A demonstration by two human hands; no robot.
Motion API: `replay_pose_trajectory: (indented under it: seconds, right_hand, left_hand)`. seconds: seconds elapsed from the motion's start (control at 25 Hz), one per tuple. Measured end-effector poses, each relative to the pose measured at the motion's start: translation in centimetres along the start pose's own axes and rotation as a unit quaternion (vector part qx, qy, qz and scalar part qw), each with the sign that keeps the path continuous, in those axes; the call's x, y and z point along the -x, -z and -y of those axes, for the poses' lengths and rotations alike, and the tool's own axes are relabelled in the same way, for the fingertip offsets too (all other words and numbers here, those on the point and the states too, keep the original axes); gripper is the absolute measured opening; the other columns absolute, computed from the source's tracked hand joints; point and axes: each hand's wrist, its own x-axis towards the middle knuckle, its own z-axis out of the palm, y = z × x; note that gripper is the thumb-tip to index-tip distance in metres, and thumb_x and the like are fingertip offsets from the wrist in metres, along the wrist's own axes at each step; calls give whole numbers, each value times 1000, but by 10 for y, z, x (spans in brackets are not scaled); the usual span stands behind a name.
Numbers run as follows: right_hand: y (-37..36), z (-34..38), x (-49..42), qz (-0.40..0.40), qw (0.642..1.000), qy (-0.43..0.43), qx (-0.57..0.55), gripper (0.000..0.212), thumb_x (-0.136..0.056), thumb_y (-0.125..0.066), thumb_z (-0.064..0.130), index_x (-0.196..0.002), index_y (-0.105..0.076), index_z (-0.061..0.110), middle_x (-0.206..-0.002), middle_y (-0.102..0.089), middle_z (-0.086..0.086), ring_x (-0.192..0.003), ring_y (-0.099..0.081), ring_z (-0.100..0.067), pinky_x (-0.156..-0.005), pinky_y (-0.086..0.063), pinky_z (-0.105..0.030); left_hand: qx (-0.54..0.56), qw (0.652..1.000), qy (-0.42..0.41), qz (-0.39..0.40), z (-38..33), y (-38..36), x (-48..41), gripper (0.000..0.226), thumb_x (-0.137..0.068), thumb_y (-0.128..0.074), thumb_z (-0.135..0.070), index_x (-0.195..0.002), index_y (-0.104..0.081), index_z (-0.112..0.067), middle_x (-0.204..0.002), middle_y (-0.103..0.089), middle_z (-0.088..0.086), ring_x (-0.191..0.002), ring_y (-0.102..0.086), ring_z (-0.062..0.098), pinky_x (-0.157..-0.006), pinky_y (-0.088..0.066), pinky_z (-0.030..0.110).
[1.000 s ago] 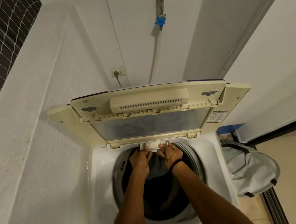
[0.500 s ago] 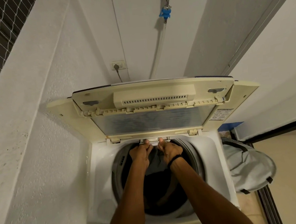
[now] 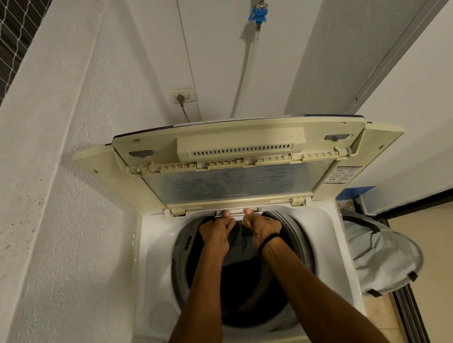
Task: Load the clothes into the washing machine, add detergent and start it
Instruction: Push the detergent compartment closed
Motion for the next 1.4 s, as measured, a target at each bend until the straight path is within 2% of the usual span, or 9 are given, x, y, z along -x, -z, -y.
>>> replay_pose_trajectory:
  seconds: [0.12, 0.24, 0.36, 0.52, 0.76, 0.88, 1.0, 1.2, 1.4]
  right_hand:
    - [5, 5, 1, 2, 1000, 9, 2, 23, -89, -66, 5, -109, -56, -2, -99, -63, -17, -104, -66, -21, -74, -59, -29]
    - [2, -6, -9, -14, 999, 5, 41, 26, -81, -77, 16, -98, -67, 0, -102, -71, -16, -89, -70, -22, -85, -58, -36]
    - [0, -12, -15, -40, 998, 9, 38, 21, -78, -80, 17, -91, -73, 3, -96, -75, -15, -84, -72, -23, -90, -57, -42]
    - [2, -13, -14, -60, 995, 44, 71, 22, -76, -83, 20, -85, -74, 1, -83, -76, -13, -84, -74, -27, -84, -59, -43]
    - [4, -15, -2, -54, 994, 73, 57, 29, -75, -84, 21, -89, -73, -2, -81, -77, -13, -84, -74, -26, -80, -60, -37]
    - [6, -16, 3, -45, 993, 76, 74, 34, -72, -86, 27, -87, -74, 0, -80, -77, -12, -83, -75, -26, -81, -60, -39]
    - [3, -15, 7, -52, 992, 81, 76, 33, -72, -86, 26, -86, -73, -1, -80, -77, -13, -80, -75, -26, -81, -61, -42]
    - [3, -8, 11, -66, 984, 101, 134, 30, -72, -85, 32, -83, -75, 5, -80, -77, -7, -79, -74, -24, -83, -60, -41]
    - [0, -4, 10, -99, 971, 122, 181, 23, -72, -85, 32, -74, -75, 12, -75, -76, -4, -78, -72, -22, -86, -59, -40]
  left_hand:
    - [4, 1000, -15, -6, 0, -2, 4, 31, -87, -72, -1, -112, -62, 15, -111, -66, 22, -102, -67, 31, -83, -61, 35]
    - [1, 1000, -24, -14, 0, -3, 6, 30, -87, -72, -1, -111, -62, 16, -108, -66, 22, -92, -68, 27, -73, -62, 27]
    - [-2, 1000, -19, -6, -1, -2, 3, 33, -88, -71, 0, -115, -61, 15, -112, -67, 23, -101, -68, 31, -82, -61, 33]
    - [-7, 999, -26, 27, -1, 4, 1, 36, -89, -69, -1, -120, -58, 15, -120, -65, 24, -113, -65, 35, -96, -54, 38]
    - [3, 997, -40, 70, -1, 12, 5, 10, -91, -68, -5, -98, -65, 2, -119, -66, 25, -116, -64, 37, -95, -53, 39]
    - [-10, 997, -49, 55, 0, 11, 6, 19, -90, -69, -7, -105, -65, 3, -115, -69, 21, -108, -68, 31, -94, -54, 37]
    - [-23, 997, -63, 47, 0, 9, 3, 28, -89, -69, -4, -112, -63, 11, -114, -68, 25, -109, -67, 35, -94, -54, 38]
    - [-5, 997, -67, 44, -1, 5, 8, 9, -89, -69, -1, -96, -66, 3, -106, -70, 21, -107, -67, 35, -98, -53, 42]
    - [14, 997, -75, 33, -1, 2, 5, 20, -87, -68, 6, -105, -63, 13, -107, -68, 28, -101, -67, 37, -80, -62, 31]
